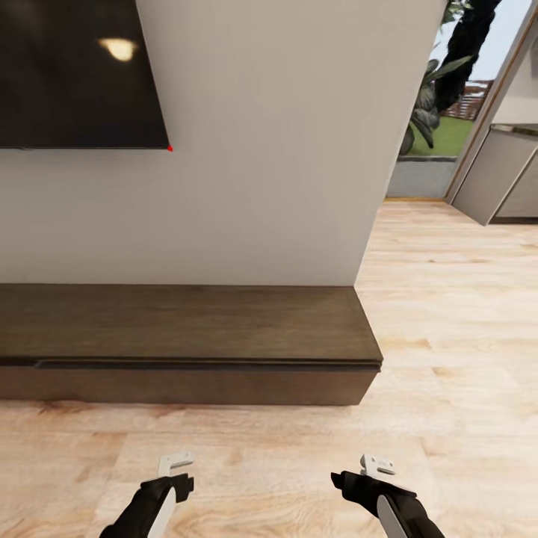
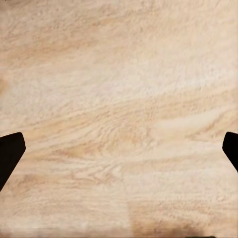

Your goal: Place each of the two pumpkins and all three candles from the living room inside a cabinet in the living room (use any cabinet), then make sure every cabinet is closed, and position the cauldron so it is next to a table in the living room.

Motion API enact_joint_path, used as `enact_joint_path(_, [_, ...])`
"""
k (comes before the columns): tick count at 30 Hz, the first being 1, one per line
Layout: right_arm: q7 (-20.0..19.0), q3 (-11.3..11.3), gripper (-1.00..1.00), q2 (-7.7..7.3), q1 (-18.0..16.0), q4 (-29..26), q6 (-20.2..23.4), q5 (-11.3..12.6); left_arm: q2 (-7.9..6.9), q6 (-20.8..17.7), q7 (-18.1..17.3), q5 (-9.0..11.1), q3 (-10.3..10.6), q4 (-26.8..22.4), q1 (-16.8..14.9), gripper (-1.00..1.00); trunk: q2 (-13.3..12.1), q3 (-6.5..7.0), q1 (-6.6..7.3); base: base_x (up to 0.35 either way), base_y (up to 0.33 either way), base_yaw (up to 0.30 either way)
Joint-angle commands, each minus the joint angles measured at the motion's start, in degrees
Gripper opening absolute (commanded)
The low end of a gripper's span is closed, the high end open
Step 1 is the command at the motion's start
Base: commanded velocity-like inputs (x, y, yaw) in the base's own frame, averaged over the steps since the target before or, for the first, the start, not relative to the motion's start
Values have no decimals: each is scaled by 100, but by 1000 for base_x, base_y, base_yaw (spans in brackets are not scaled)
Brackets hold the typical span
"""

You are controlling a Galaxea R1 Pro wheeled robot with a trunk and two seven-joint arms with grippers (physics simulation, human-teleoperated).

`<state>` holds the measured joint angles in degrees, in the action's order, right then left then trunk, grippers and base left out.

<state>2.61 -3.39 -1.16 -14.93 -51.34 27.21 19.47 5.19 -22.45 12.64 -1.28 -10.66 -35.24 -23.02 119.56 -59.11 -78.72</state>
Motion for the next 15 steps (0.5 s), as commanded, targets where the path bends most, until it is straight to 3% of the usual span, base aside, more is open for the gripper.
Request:
enact_joint_path(1, [28,-17,100,-7,-2,-3,18,38,4,-61,2,-13,-24,-11,-1,100,-40,14,23,0,0,0])
enact_joint_path(8, [29,-13,100,-1,-2,316,-496,45,-2,-151,2,-20,-26,-10,-1,100,-320,140,177,0,0,0])
enact_joint_path(15, [37,-10,100,4,-2,420,-549,48,-9,-501,28,-20,-32,-10,-1,100,-601,265,331,0,0,0])
